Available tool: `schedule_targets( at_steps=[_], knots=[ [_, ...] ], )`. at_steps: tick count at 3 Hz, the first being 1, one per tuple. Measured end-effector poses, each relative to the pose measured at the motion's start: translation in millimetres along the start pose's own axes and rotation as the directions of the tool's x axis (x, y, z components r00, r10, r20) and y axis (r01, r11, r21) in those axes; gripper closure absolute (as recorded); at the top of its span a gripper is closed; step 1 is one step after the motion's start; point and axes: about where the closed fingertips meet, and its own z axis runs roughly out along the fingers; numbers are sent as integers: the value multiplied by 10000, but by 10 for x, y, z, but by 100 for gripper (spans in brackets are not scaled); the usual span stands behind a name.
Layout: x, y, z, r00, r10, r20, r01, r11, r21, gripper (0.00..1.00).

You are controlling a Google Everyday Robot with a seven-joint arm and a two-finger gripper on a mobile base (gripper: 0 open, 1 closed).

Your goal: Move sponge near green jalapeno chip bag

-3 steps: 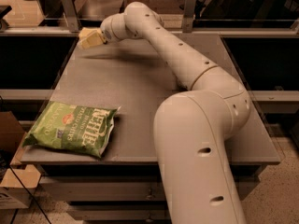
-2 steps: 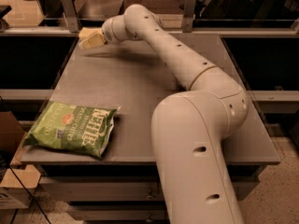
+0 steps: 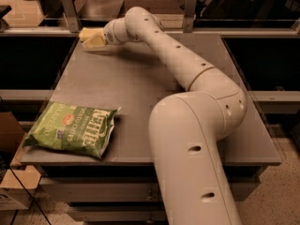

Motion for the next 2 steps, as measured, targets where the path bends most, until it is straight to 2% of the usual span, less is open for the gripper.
schedule_targets(
  at_steps=[2],
  knots=[
    [29, -25, -5, 9999, 125, 15, -125, 9999, 20, 64]
  ],
)
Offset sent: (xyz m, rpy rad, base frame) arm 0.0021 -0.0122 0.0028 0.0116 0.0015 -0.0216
